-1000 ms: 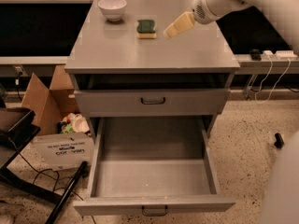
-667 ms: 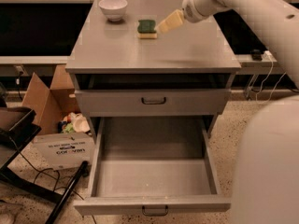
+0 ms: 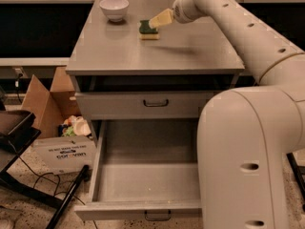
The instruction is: Place sponge into middle drawer
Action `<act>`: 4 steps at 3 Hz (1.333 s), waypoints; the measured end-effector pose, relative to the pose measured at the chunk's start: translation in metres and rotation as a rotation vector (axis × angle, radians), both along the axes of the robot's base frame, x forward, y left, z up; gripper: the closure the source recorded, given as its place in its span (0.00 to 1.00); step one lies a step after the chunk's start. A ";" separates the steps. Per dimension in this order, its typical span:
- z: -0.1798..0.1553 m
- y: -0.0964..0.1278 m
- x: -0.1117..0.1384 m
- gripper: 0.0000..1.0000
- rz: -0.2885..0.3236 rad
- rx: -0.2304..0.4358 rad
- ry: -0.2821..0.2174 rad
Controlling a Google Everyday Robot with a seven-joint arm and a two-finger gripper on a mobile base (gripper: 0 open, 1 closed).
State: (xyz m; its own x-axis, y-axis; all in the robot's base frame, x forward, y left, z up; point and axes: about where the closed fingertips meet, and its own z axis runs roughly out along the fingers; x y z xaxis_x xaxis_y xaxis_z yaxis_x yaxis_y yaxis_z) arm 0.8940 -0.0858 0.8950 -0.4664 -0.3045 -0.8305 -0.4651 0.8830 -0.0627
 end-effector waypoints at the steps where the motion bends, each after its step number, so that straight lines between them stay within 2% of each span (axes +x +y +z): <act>1: -0.027 0.027 0.021 0.00 0.001 0.102 0.037; 2: -0.040 0.041 0.029 0.00 0.012 0.146 0.059; 3: -0.054 0.056 0.032 0.18 0.038 0.166 0.082; 4: -0.064 0.068 0.033 0.49 0.067 0.182 0.104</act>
Offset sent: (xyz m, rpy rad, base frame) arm 0.0467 0.0510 -0.0453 0.2007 0.0776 0.0216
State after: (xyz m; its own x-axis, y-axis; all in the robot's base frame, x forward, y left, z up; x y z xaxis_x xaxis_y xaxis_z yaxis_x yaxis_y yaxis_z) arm 0.9275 -0.0176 0.8311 -0.5362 -0.1872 -0.8231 -0.5186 0.8424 0.1463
